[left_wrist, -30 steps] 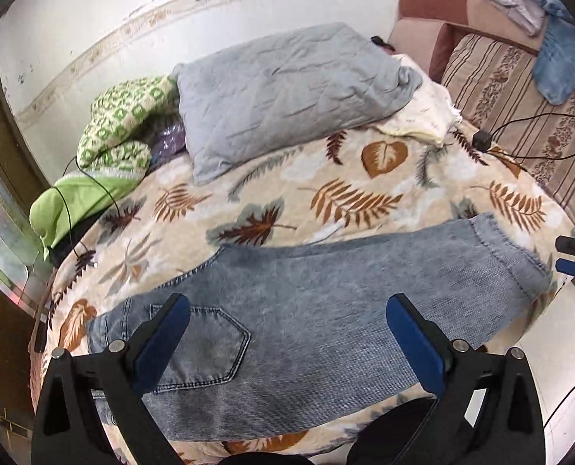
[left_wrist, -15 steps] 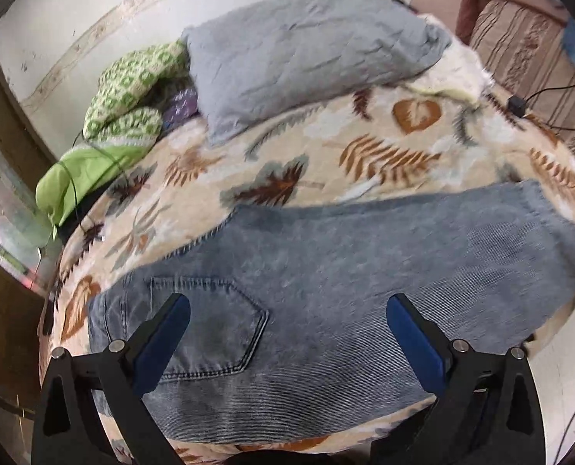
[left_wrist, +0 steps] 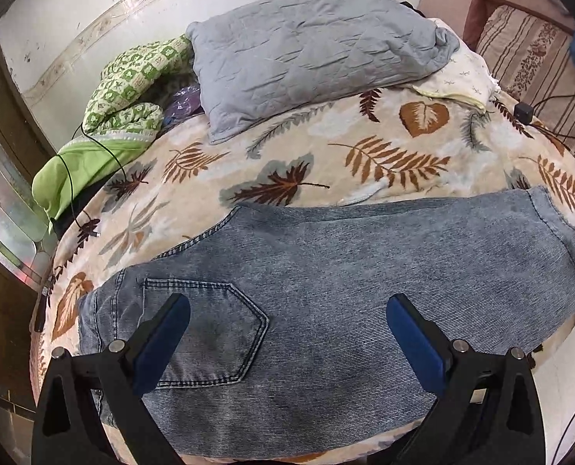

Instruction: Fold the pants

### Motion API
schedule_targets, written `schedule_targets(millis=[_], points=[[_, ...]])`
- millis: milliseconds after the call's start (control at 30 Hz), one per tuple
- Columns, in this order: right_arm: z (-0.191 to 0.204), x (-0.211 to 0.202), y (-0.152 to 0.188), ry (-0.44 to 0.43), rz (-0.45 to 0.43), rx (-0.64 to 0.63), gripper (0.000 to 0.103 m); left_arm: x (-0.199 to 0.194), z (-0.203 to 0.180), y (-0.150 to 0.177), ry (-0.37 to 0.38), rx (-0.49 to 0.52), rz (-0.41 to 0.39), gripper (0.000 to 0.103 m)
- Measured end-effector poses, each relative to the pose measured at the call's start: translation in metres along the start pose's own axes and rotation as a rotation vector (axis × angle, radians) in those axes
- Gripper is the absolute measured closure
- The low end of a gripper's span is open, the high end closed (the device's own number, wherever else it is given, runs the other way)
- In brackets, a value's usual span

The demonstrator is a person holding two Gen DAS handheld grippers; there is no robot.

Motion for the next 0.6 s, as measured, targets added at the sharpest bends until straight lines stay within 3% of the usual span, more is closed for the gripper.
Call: schedule_targets(millis=[233,600], points=[[0.006,0.013,0.001,-0.021,0.026,0.009,0.033,-0.007,0.009,0.002,0.013,-0.022,-0.016,0.002],[0.010,0.008,0.006,0.021,0.009,0.011,0.033,-0.010,0.021,0.008,0.026,-0.049,-0.022,0.002]])
Point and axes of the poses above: each gripper's, at about its wrist camera, not at the fingertips, and x roughly the way its jaws point, z to its left, y to its underside, the point moved 4 cm from there along x, roughly the way its jaws point, and after that the axes turned 11 degrees about z, right-handed, at the moved point
